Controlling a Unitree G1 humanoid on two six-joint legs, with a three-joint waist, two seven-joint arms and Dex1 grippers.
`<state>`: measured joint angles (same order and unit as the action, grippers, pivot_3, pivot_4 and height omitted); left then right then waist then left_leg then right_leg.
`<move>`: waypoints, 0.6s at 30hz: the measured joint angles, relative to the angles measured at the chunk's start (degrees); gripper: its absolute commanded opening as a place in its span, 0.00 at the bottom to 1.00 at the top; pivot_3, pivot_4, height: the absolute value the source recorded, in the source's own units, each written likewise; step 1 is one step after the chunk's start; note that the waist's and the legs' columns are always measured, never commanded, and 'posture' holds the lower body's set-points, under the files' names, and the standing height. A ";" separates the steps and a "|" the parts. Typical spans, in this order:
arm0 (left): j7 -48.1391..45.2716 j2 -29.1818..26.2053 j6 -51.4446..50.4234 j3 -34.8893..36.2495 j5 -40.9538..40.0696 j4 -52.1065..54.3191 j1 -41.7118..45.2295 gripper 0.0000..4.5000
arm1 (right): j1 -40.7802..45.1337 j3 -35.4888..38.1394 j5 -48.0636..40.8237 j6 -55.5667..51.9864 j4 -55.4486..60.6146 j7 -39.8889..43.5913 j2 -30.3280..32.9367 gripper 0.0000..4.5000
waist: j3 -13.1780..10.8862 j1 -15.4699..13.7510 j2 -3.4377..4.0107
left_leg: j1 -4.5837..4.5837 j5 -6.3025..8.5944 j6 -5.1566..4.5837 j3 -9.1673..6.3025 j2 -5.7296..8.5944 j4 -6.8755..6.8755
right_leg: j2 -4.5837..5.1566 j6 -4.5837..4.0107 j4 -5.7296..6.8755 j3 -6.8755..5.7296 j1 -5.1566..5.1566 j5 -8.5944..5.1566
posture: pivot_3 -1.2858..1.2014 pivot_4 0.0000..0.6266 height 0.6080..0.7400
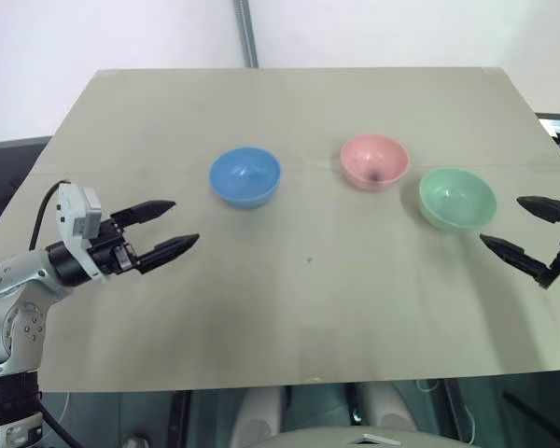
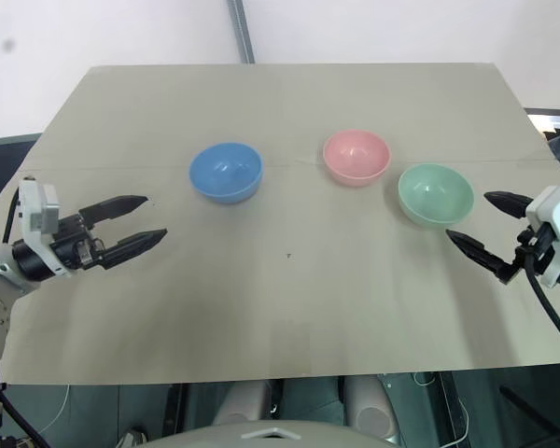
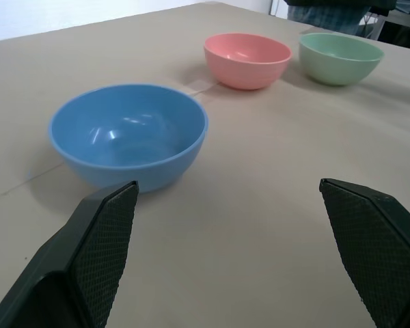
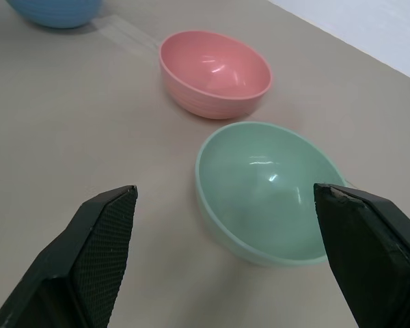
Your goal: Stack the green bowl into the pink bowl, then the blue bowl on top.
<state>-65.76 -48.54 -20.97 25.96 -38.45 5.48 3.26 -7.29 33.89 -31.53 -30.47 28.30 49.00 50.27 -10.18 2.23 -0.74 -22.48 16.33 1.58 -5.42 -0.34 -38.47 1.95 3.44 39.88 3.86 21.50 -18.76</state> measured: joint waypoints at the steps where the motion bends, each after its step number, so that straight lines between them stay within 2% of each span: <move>1: 0.00 0.00 0.00 0.00 0.00 0.02 0.00 1.00 | 0.02 -0.04 0.00 0.00 -0.04 0.00 0.00 1.00 | 0.00 0.00 0.00 | 0.00 0.00 0.00 0.01 0.00 0.00 | 0.00 0.00 0.00 0.00 0.00 0.00 | 0.52 0.24 1.00; 18: 2.45 0.30 -2.66 -0.13 -0.71 1.97 2.40 1.00 | 3.01 -4.22 0.04 0.00 -0.22 -1.37 -0.71 1.00 | 0.00 0.02 0.00 | 0.00 0.00 0.00 0.05 -0.01 0.00 | 0.00 0.00 0.01 0.00 0.00 0.00 | 0.52 0.24 1.00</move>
<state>-63.31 -48.24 -23.63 25.83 -39.16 7.45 5.65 -4.28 29.67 -31.49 -30.47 28.08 47.63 49.56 -10.18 2.25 -0.74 -22.48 16.33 1.58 -5.36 -0.35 -38.47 1.94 3.44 39.89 3.87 21.51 -18.76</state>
